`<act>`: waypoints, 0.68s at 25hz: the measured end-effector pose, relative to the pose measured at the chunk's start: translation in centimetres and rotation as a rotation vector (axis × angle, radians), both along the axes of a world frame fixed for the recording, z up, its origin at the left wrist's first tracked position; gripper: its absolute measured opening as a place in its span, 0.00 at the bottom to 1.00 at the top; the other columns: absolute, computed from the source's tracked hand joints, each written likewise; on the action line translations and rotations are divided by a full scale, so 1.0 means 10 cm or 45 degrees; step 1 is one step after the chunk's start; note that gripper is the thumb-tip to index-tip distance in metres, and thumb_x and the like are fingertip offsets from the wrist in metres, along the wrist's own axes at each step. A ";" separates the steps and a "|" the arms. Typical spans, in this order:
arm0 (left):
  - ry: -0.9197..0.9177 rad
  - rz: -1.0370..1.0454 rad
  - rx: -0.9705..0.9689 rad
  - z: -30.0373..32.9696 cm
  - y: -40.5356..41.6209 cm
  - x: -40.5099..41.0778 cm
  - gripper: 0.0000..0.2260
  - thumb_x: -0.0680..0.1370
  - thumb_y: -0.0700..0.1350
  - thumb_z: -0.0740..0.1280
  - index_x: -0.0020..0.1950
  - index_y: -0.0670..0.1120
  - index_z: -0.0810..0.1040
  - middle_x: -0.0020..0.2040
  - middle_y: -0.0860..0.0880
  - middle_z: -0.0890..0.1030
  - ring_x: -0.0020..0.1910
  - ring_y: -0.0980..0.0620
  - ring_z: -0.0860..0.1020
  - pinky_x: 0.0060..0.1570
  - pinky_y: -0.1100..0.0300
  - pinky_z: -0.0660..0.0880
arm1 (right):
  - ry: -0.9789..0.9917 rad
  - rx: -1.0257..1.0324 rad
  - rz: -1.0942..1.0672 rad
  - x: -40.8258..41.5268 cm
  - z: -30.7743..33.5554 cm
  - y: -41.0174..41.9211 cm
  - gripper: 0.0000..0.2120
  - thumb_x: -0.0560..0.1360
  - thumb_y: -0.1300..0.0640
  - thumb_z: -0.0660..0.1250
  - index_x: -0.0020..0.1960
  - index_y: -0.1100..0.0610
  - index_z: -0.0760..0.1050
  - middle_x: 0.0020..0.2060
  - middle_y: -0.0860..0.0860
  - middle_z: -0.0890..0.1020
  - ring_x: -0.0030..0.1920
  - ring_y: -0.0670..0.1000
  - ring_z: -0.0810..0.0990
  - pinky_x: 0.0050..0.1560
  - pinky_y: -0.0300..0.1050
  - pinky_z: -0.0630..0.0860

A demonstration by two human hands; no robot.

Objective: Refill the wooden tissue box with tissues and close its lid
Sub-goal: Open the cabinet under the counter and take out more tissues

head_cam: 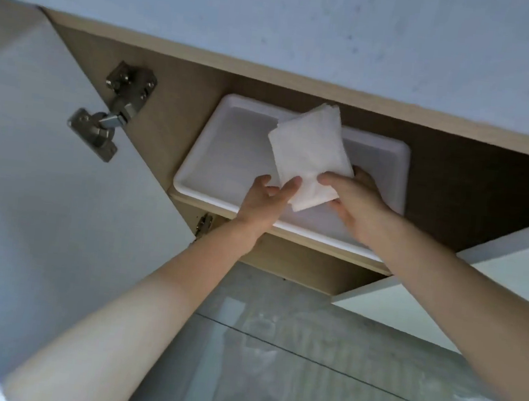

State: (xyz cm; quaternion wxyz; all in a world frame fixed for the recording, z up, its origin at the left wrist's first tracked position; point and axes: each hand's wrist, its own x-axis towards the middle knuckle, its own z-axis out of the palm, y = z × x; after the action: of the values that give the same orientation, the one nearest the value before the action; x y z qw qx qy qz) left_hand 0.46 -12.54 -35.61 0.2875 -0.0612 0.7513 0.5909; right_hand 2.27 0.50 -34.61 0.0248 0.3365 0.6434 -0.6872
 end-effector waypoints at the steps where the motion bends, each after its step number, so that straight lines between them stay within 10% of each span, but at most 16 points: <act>1: -0.134 0.111 0.147 0.07 -0.08 0.08 0.31 0.76 0.55 0.64 0.73 0.43 0.58 0.68 0.44 0.71 0.64 0.46 0.73 0.61 0.56 0.71 | 0.016 -0.137 0.007 0.12 0.05 -0.07 0.22 0.72 0.64 0.65 0.65 0.63 0.68 0.58 0.59 0.78 0.58 0.57 0.77 0.53 0.46 0.76; 8: -0.374 0.301 0.630 0.65 -0.73 0.76 0.22 0.75 0.55 0.62 0.66 0.45 0.71 0.59 0.48 0.80 0.56 0.51 0.79 0.57 0.55 0.75 | -0.006 -0.584 0.170 1.10 0.63 -0.52 0.16 0.75 0.69 0.61 0.61 0.58 0.71 0.54 0.52 0.81 0.54 0.50 0.80 0.56 0.42 0.77; 17: -0.323 -0.062 0.284 1.29 -1.08 1.20 0.15 0.72 0.52 0.69 0.57 0.51 0.75 0.50 0.52 0.82 0.47 0.57 0.81 0.45 0.63 0.80 | -0.298 -0.051 0.457 1.68 1.26 -0.56 0.14 0.73 0.64 0.66 0.53 0.48 0.71 0.53 0.50 0.81 0.53 0.49 0.79 0.60 0.49 0.75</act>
State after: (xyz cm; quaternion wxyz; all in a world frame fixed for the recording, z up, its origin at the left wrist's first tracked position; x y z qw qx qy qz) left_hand 12.49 -23.37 -22.72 0.3992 -0.0846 0.6400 0.6510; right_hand 19.02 -5.07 -22.04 0.2279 0.2934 0.6719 -0.6408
